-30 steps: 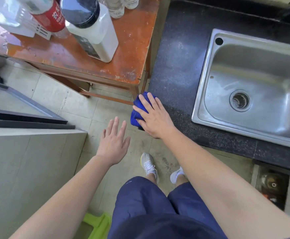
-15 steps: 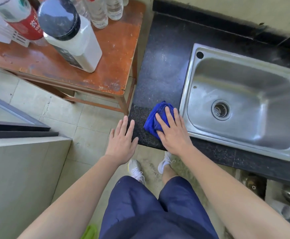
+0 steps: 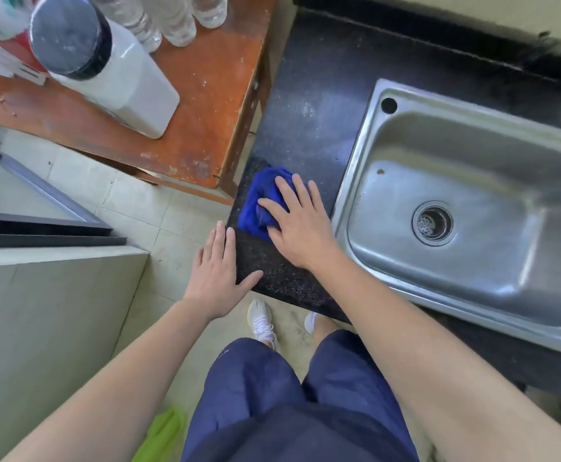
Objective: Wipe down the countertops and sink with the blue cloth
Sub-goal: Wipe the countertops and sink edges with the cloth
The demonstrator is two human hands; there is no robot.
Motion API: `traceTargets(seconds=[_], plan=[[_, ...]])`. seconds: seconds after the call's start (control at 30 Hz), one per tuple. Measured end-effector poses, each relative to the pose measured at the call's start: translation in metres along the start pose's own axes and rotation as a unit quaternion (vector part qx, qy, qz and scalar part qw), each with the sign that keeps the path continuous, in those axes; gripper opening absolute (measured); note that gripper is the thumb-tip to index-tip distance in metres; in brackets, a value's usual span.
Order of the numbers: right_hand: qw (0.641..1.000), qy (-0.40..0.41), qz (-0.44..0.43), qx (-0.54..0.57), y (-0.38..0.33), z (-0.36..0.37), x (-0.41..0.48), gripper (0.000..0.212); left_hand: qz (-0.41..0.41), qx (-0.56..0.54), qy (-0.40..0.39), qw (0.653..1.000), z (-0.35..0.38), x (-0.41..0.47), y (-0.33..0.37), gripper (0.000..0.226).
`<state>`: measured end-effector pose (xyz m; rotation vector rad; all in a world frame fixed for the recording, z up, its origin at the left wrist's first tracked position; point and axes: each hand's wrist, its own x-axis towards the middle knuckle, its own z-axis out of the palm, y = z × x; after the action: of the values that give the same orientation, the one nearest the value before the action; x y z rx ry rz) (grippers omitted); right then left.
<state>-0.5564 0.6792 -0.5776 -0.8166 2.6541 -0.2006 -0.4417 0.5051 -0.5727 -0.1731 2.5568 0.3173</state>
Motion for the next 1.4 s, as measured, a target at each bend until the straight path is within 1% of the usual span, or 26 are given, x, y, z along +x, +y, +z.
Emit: traceTargets(seconds=[0.07,0.13,0.2,0.27,0.43,0.57,0.67,0.8,0.97,1.07,1.23,1.4], plan=[[1.0,0.012,0.019,-0.001,0.027,0.005,-0.042,0.052,-0.008,-0.01,0.003,1.0,-0.007,0.013,0.011,0.114],[0.999,-0.004,0.027,-0.017,0.048,0.006,-0.071,0.055,-0.014,-0.037,0.013,0.999,-0.012,0.027,0.02,0.122],[0.999,-0.022,0.029,-0.022,0.052,0.006,-0.071,0.059,-0.015,-0.053,0.022,0.998,-0.014,0.038,0.027,0.13],[0.999,-0.026,0.034,-0.02,0.045,0.007,-0.053,0.061,-0.011,-0.055,0.033,0.998,-0.009,0.044,0.026,0.135],[0.999,0.0,0.05,0.008,0.031,0.001,0.026,0.063,-0.006,-0.069,0.041,0.997,0.007,0.049,0.017,0.135],[0.999,0.022,0.048,-0.007,0.013,-0.01,0.095,0.064,0.001,-0.083,0.045,0.996,0.011,0.052,0.016,0.133],[0.999,0.033,0.041,-0.006,0.005,-0.015,0.117,0.061,0.002,-0.085,0.045,0.995,0.01,0.051,0.016,0.131],[0.998,0.048,0.017,-0.023,0.021,-0.017,0.095,0.059,-0.004,-0.084,0.05,0.995,0.008,0.049,0.019,0.132],[0.995,0.047,0.088,-0.025,0.068,-0.003,0.005,0.06,-0.005,-0.09,0.054,0.994,-0.002,0.053,0.033,0.144],[0.993,0.047,0.101,-0.032,0.078,-0.001,-0.024,0.061,0.008,-0.084,0.059,0.995,-0.015,0.072,0.044,0.148],[0.995,0.028,0.09,-0.022,0.072,-0.002,0.002,0.071,0.005,-0.046,0.032,0.998,-0.025,0.092,0.05,0.155],[0.994,0.05,0.094,-0.01,0.075,-0.014,0.06,0.07,-0.003,-0.03,0.027,0.999,-0.024,0.093,0.05,0.154]])
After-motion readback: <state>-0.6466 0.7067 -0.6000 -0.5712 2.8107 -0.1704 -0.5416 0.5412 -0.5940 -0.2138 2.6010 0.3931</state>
